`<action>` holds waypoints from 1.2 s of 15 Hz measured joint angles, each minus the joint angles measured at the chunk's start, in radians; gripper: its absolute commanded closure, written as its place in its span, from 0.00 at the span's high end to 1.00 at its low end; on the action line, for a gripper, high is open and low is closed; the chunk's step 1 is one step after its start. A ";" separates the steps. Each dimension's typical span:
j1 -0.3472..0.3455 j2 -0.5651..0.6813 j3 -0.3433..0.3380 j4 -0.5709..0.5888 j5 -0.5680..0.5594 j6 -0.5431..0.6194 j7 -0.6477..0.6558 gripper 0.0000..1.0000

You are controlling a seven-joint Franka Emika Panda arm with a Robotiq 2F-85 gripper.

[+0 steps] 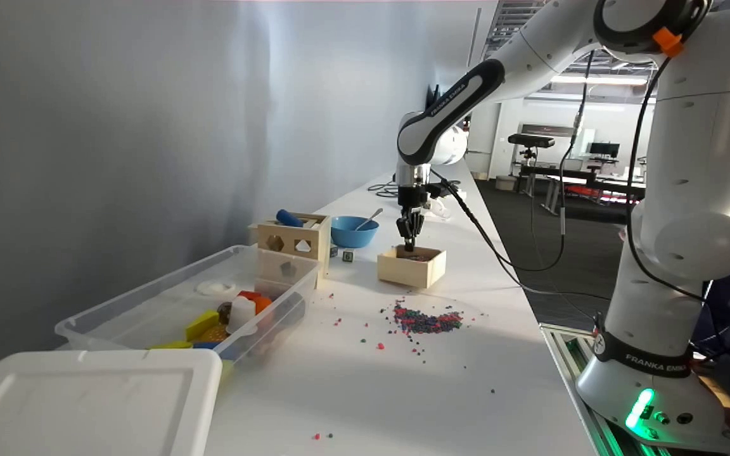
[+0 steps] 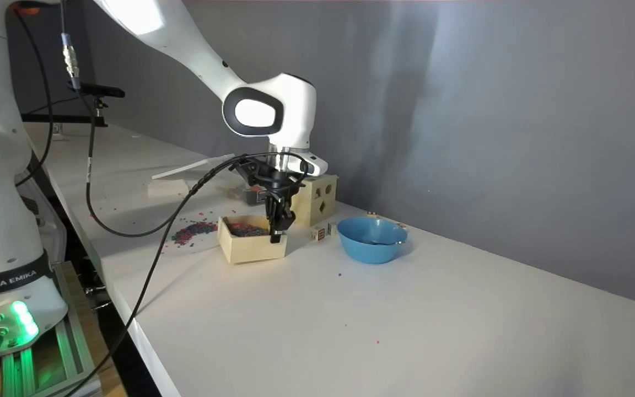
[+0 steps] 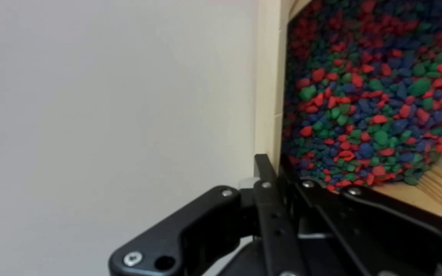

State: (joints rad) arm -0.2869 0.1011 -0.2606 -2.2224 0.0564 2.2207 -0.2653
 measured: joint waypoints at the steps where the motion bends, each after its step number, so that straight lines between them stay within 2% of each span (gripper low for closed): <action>1: 0.000 0.000 -0.001 0.001 0.001 0.000 0.001 0.02; 9: -0.016 -0.027 -0.009 0.110 0.135 0.035 0.000 0.02; 14: -0.028 -0.014 -0.020 0.207 0.147 0.126 0.023 0.02; 18: -0.044 0.048 -0.027 0.288 0.162 0.198 0.089 0.02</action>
State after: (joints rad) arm -0.3309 0.1489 -0.2873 -1.9342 0.2184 2.4188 -0.1763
